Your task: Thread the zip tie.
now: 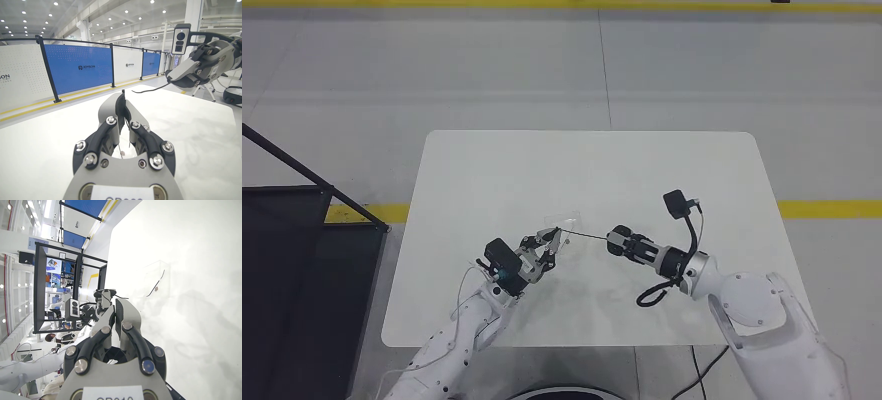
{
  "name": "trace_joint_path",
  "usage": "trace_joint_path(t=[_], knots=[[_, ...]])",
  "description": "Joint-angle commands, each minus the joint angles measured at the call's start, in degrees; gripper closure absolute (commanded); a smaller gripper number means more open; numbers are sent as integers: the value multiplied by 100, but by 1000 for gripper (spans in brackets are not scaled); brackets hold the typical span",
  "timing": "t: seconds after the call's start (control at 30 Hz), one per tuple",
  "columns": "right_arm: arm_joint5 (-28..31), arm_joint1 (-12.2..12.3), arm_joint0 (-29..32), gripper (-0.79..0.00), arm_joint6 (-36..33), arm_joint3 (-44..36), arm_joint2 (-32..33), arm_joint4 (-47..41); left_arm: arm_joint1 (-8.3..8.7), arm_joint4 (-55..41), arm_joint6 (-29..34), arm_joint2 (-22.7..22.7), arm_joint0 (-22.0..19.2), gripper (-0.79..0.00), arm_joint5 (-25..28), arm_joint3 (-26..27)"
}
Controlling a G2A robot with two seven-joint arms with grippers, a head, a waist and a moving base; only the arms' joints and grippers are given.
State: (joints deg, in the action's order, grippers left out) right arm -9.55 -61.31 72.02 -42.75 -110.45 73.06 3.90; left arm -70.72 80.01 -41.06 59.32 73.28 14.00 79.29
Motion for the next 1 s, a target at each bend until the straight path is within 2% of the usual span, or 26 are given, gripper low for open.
trace_joint_path(t=[0.0, 0.97], knots=[[-2, 0, 5, 0, -10, -19, -4, -12, 0, 0, 0, 0, 0, 0, 0, 0], [-352, -42, -296, 0, -37, 162, -207, -217, 0, 0, 0, 0, 0, 0, 0, 0]])
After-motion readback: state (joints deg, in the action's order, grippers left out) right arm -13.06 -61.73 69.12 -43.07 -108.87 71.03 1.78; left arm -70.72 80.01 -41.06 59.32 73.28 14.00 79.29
